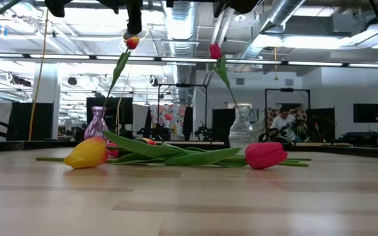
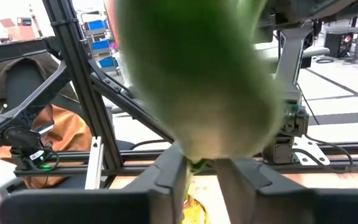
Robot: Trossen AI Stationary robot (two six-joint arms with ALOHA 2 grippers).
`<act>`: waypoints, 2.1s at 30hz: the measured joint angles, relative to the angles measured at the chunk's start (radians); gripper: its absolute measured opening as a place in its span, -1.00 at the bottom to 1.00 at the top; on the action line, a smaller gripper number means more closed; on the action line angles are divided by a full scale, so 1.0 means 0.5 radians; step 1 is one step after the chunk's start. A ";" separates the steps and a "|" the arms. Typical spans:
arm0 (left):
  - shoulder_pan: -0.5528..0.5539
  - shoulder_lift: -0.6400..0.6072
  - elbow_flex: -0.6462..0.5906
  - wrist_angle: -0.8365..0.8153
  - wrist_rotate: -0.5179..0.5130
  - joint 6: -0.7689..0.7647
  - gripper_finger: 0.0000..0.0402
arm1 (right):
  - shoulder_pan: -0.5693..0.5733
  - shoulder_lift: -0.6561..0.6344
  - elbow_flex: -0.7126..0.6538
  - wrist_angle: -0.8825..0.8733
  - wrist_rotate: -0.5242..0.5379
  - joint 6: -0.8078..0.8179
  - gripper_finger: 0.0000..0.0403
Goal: Sort flowers into vase by color
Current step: Put the right black tulip into the yellow vase
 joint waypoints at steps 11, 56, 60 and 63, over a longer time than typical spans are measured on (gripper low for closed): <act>0.000 0.000 0.000 0.000 0.000 0.001 -0.18 | 0.002 -0.001 0.000 -0.001 -0.001 0.037 0.09; 0.000 -0.001 0.000 0.009 0.000 0.032 -0.18 | 0.000 -0.003 0.162 0.040 0.004 0.036 -0.39; 0.000 -0.001 0.000 0.009 0.000 0.033 -0.18 | -0.013 -0.002 0.162 0.099 0.005 0.036 -0.43; 0.000 -0.001 0.000 0.009 0.000 0.033 -0.18 | -0.021 -0.002 0.163 0.133 0.005 0.036 -0.42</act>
